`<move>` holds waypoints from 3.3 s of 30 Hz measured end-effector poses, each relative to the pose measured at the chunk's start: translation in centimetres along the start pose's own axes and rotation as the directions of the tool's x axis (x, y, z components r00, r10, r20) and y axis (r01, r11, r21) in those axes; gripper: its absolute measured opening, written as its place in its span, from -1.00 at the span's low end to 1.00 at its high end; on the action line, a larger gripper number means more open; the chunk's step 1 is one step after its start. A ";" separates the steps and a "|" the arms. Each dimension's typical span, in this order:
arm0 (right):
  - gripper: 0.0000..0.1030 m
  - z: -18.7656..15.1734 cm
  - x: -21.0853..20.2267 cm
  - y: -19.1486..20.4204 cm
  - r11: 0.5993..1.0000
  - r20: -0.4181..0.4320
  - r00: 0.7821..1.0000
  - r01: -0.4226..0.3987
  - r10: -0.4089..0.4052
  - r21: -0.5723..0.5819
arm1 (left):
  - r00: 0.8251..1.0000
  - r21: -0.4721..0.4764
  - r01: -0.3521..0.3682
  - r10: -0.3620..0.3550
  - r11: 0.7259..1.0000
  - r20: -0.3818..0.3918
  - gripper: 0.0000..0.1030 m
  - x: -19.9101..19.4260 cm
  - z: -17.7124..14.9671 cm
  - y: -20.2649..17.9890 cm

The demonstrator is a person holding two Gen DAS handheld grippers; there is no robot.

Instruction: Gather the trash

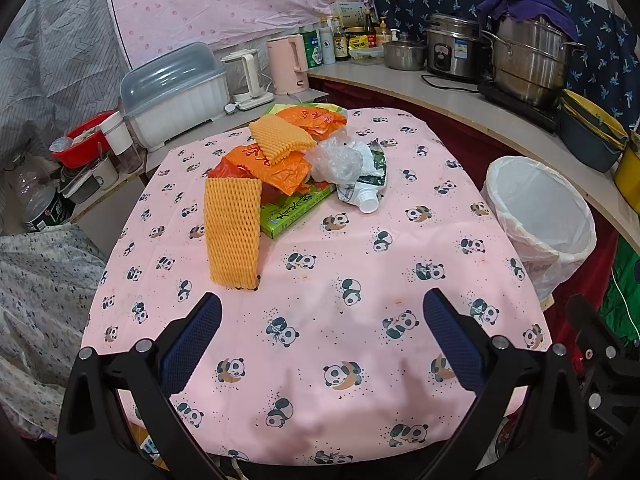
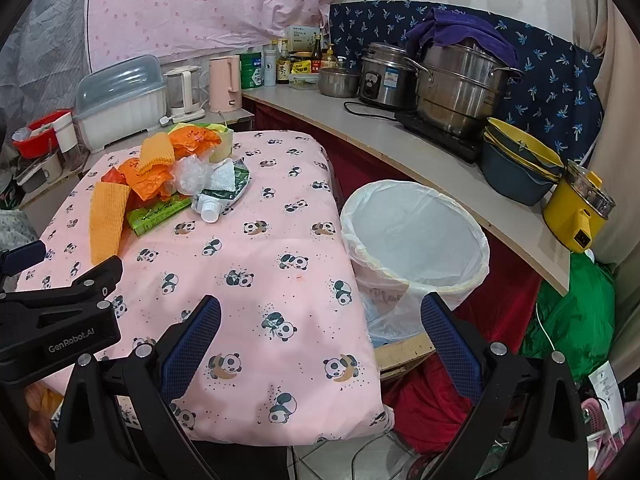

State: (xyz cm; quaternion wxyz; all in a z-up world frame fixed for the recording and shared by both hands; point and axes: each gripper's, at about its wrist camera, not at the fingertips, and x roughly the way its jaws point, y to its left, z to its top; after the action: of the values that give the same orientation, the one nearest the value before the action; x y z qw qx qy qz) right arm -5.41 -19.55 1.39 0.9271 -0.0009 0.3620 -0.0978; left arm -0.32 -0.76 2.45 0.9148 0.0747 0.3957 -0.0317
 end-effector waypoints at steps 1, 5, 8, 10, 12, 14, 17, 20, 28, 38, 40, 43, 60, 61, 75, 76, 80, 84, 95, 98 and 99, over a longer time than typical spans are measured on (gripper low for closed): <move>0.87 0.0 0.0 0.0 1.000 0.000 1.000 0.000 0.000 0.000 | 1.000 0.000 0.000 0.000 1.000 0.000 0.87 0.0 0.0 0.0; 0.87 0.0 0.1 -0.1 1.000 0.005 1.000 0.001 -0.001 -0.007 | 1.000 -0.002 0.001 -0.001 1.000 -0.003 0.87 0.0 0.1 0.0; 0.87 0.0 0.1 -0.2 1.000 0.007 1.000 0.000 0.000 -0.010 | 1.000 -0.004 0.003 -0.003 1.000 -0.003 0.87 0.5 -0.2 0.4; 0.87 0.1 0.2 -0.2 1.000 0.007 1.000 0.000 0.000 -0.010 | 1.000 -0.004 0.002 -0.002 1.000 -0.002 0.87 0.5 -0.3 0.4; 0.87 0.0 0.1 0.0 1.000 0.009 1.000 0.000 0.000 -0.012 | 1.000 -0.003 0.002 -0.002 1.000 0.000 0.87 0.6 -0.3 0.4; 0.87 0.0 0.2 -0.1 1.000 0.010 1.000 -0.002 0.002 -0.010 | 1.000 -0.004 0.003 -0.003 1.000 -0.001 0.87 0.5 -0.4 0.4; 0.87 0.0 0.3 -0.1 1.000 0.006 1.000 0.005 -0.005 -0.009 | 1.000 -0.004 0.003 -0.003 1.000 -0.001 0.87 0.5 -0.4 0.4; 0.87 -0.1 0.4 0.1 1.000 0.007 1.000 0.014 -0.014 -0.013 | 1.000 -0.005 0.001 -0.001 1.000 -0.001 0.87 0.6 -0.4 0.4; 0.87 0.4 0.8 0.2 0.999 0.015 0.999 0.037 -0.037 -0.016 | 1.000 -0.025 0.002 -0.002 1.000 -0.009 0.87 1.9 0.2 1.3; 0.87 2.2 2.6 1.6 0.999 0.022 0.999 0.045 -0.044 -0.016 | 1.000 -0.065 0.003 -0.003 0.998 -0.005 0.87 4.6 1.3 4.1; 0.87 2.7 3.2 2.3 0.999 0.023 0.999 0.040 -0.039 -0.023 | 1.000 -0.075 0.010 -0.011 0.997 -0.010 0.87 5.4 1.5 4.8; 0.87 3.5 4.1 3.6 0.999 0.030 0.999 0.031 -0.030 -0.035 | 1.000 -0.090 0.017 -0.018 0.996 -0.009 0.87 6.6 1.8 6.0; 0.87 8.1 12.5 11.1 0.995 -0.019 0.996 -0.093 0.093 -0.046 | 0.989 -0.192 0.044 -0.070 0.980 -0.131 0.87 16.4 2.6 13.4; 0.87 8.3 13.1 11.6 0.994 -0.023 0.995 -0.100 0.099 -0.048 | 0.988 -0.197 0.048 -0.075 0.979 -0.136 0.87 16.8 2.7 13.7; 0.54 11.8 20.0 16.5 0.980 -0.074 0.980 -0.191 0.186 -0.063 | 0.959 -0.243 0.187 -0.230 0.952 -0.162 0.04 18.9 2.5 13.8; 0.51 11.9 20.5 16.7 0.980 -0.079 0.980 -0.189 0.184 -0.060 | 0.958 -0.239 0.195 -0.238 0.951 -0.162 -0.08 18.9 2.5 13.7; -0.07 11.9 22.6 16.9 0.977 -0.127 0.971 -0.209 0.202 -0.040 | 0.947 -0.235 0.230 -0.272 0.944 -0.170 -0.51 18.7 2.4 13.6; -0.70 11.3 22.7 16.6 0.971 -0.140 0.962 -0.238 0.235 -0.008 | 0.948 -0.238 0.239 -0.280 0.941 -0.153 -0.58 17.9 2.2 13.7; -0.83 11.7 16.5 12.3 0.977 -0.032 0.977 -0.208 0.209 0.035 | 0.943 -0.201 0.299 -0.322 0.933 -0.090 -0.59 13.3 2.4 11.8; -0.83 12.0 14.5 10.5 0.980 0.004 0.981 -0.193 0.193 0.051 | 0.939 -0.174 0.321 -0.336 0.931 -0.069 -0.59 11.7 2.8 10.6; -0.83 12.0 13.8 9.8 0.981 0.015 0.982 -0.187 0.186 0.057 | 0.938 -0.163 0.329 -0.342 0.930 -0.060 -0.59 11.1 3.0 10.1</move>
State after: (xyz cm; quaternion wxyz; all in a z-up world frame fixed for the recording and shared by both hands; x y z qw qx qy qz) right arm 14.34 -13.27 0.27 0.9334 0.0595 0.3531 -0.0211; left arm 10.60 8.76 -2.49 0.8806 -0.0620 0.4437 -0.1544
